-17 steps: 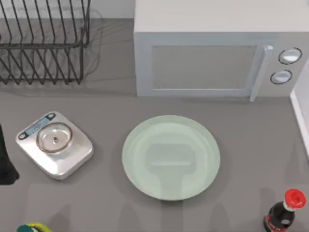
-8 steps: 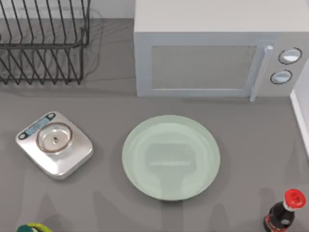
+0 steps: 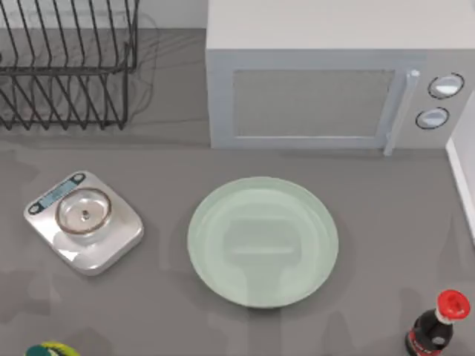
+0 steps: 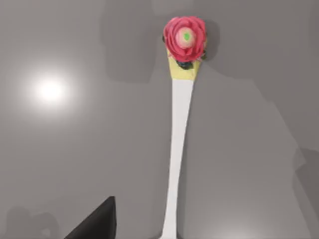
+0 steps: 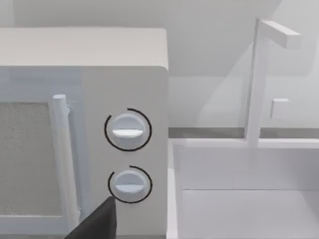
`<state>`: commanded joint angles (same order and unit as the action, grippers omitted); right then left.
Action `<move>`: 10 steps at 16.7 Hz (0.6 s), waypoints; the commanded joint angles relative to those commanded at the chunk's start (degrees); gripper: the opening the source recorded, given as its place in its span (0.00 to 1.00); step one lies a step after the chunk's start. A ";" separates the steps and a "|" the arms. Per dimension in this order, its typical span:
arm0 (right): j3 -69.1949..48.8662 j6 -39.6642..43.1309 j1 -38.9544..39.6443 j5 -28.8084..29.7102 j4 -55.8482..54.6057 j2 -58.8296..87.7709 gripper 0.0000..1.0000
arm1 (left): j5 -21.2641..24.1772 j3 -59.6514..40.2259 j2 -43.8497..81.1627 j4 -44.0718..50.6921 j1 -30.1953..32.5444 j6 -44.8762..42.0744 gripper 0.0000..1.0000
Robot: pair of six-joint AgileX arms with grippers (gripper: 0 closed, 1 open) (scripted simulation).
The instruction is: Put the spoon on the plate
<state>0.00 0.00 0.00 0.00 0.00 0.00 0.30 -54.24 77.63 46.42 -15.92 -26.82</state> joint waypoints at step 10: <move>0.00 0.00 0.00 0.00 0.00 0.00 1.00 | -0.11 -18.91 24.61 14.24 -5.36 -8.81 1.00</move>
<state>0.00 0.00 0.00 0.00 0.00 0.00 0.19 -73.15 102.24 60.66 -21.28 -35.63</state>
